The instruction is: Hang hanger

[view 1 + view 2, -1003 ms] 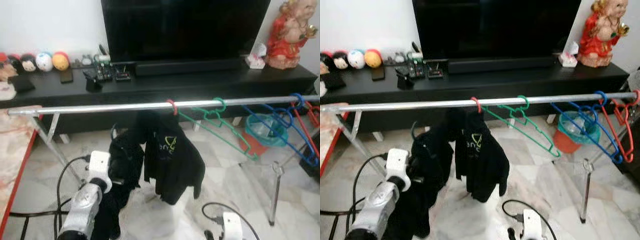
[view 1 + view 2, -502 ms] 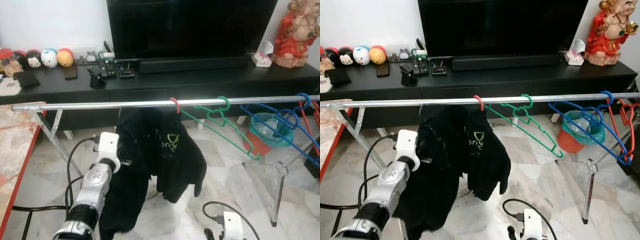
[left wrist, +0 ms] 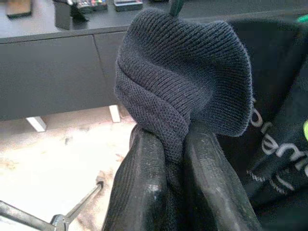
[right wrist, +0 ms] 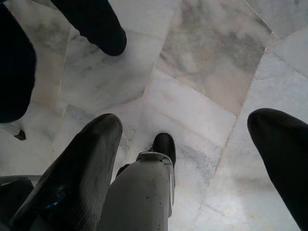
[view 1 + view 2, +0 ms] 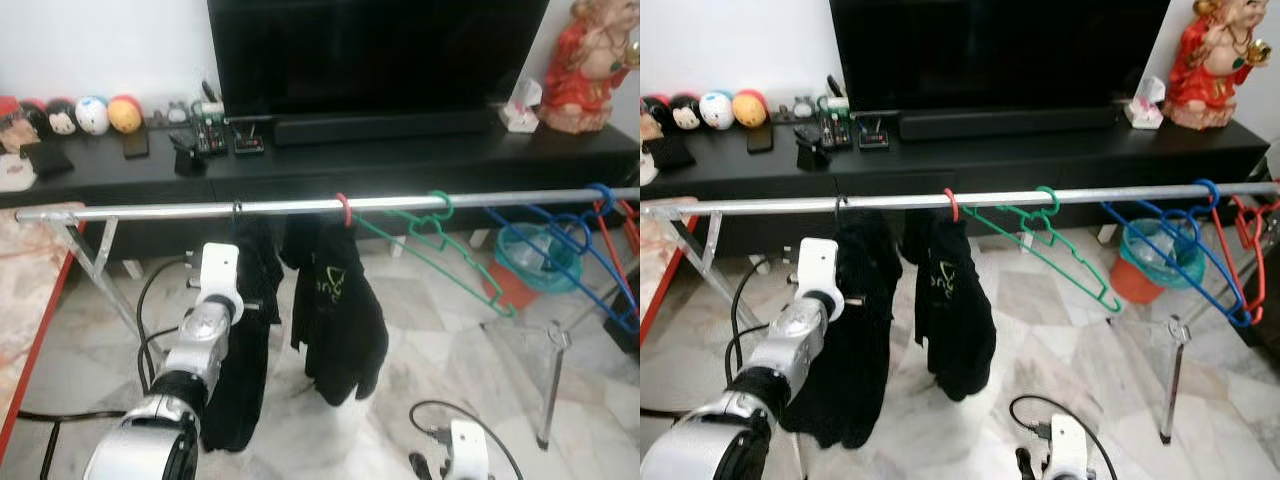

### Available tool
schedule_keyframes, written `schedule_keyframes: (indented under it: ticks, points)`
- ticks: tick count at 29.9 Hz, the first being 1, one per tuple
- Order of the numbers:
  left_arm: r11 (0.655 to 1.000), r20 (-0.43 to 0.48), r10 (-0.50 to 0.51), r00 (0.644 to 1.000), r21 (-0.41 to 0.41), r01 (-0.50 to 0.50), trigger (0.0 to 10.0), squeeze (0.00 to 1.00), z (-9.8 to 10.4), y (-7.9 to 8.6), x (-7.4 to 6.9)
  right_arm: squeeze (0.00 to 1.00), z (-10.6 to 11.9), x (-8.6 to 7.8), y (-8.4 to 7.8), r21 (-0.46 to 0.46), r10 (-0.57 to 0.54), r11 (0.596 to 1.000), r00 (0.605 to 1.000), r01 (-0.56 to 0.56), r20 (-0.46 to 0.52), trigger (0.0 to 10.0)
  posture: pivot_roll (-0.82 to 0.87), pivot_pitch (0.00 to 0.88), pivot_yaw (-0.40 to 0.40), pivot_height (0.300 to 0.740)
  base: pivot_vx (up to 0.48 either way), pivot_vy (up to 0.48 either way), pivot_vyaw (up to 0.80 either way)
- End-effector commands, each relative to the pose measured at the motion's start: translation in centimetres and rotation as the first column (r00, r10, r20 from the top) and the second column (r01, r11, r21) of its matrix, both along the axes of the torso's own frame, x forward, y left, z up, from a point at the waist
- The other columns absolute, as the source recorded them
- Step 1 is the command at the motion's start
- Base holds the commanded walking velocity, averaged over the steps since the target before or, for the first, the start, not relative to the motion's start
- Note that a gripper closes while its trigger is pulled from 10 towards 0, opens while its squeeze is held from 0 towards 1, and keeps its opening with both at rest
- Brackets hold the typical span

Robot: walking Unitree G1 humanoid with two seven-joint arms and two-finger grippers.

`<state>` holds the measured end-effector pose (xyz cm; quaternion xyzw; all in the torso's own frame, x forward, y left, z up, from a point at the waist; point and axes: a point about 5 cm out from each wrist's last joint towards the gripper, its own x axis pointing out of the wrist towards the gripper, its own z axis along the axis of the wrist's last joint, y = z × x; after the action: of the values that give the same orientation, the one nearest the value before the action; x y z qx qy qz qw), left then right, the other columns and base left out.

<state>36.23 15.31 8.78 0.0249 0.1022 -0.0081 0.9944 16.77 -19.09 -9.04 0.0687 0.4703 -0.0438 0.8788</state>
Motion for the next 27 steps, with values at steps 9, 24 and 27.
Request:
schedule_keyframes:
  ticks: [9,24,27]
  points:
    - [0.998,-0.082,0.030,0.996,0.053,-0.026,10.0,0.00,-0.2,0.2,0.5,0.00,0.0,0.0,-0.1,0.002,0.004,1.000,1.000,-0.004,0.002,10.0,-0.10,0.000,-0.043,0.740,0.000,0.000,0.00]
    - [0.995,-0.253,0.026,0.967,0.101,0.000,10.0,0.00,-3.9,0.8,-1.7,0.00,0.0,-0.1,0.2,0.018,0.015,1.000,1.000,-0.015,-0.001,10.0,-0.09,0.000,-0.038,0.740,0.000,0.000,0.00]
    - [0.995,-0.270,0.030,0.962,0.104,-0.002,10.0,0.00,-4.5,1.0,-2.1,0.00,-0.1,-0.1,0.2,0.020,0.015,1.000,1.000,-0.015,-0.001,10.0,-0.09,0.000,-0.038,0.740,0.000,0.000,0.00]
